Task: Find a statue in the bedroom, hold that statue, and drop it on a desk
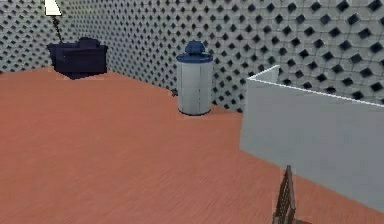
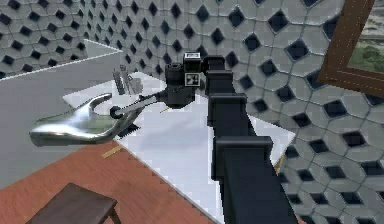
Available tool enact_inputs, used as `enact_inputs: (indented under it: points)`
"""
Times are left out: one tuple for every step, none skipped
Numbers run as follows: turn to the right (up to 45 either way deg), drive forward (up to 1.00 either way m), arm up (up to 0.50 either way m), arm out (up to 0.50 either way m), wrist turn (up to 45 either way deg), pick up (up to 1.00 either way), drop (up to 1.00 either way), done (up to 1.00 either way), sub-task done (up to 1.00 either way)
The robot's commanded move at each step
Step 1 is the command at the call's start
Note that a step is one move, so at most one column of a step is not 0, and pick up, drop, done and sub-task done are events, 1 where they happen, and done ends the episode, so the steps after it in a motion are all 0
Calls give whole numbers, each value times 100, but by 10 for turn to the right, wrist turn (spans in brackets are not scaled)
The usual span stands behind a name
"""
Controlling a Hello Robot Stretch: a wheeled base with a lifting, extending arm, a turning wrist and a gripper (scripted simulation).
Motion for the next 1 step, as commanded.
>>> enact_inputs:
  points:
    - [-30, 0, 0, 0, 0, 0, 0, 0, 0]
